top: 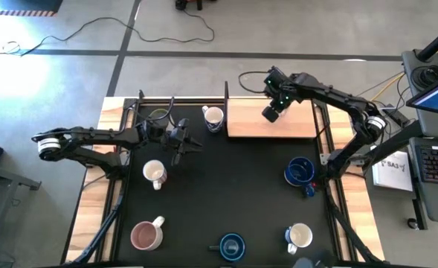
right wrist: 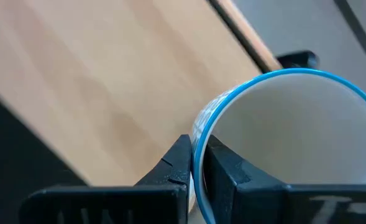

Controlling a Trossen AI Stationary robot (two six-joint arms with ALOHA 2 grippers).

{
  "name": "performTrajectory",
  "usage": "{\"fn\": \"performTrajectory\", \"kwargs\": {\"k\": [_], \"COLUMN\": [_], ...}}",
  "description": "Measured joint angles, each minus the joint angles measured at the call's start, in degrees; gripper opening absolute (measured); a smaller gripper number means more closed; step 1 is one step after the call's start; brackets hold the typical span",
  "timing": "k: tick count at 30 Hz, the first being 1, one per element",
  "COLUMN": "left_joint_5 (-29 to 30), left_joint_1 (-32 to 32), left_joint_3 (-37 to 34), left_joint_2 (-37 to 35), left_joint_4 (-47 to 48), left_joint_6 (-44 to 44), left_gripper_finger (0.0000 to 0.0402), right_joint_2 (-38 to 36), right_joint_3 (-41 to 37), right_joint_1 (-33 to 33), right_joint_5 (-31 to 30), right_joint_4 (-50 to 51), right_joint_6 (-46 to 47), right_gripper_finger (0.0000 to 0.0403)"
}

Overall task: Place coffee mugs
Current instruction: Put the light blue patterned mug on the shelf

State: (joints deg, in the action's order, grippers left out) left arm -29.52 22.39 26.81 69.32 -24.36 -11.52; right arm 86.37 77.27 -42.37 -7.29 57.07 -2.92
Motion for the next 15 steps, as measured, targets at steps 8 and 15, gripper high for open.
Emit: {"fn": "performTrajectory", "kwargs": {"k": [8,15], "left_joint_5": [0.0,-0.1], "left_joint_1": [0.0,0.5], "left_joint_3": [0.0,0.0], "left_joint_2": [0.0,0.0], "left_joint_4": [0.4,0.4], "left_joint_6": [0.0,-0.2], "left_gripper_finger": [0.008,0.008], "right_joint_2": [-0.1,-1.2], "right_joint_3": [-0.7,-2.9], "right_joint_1": [-5.8,-9.7], "right_joint_5": [-0.4,-0.6], "right_joint_4": [0.3,1.3], "right_joint_6": [3.7,6.4], "right_gripper_finger": [0.0024,0.0025]}}
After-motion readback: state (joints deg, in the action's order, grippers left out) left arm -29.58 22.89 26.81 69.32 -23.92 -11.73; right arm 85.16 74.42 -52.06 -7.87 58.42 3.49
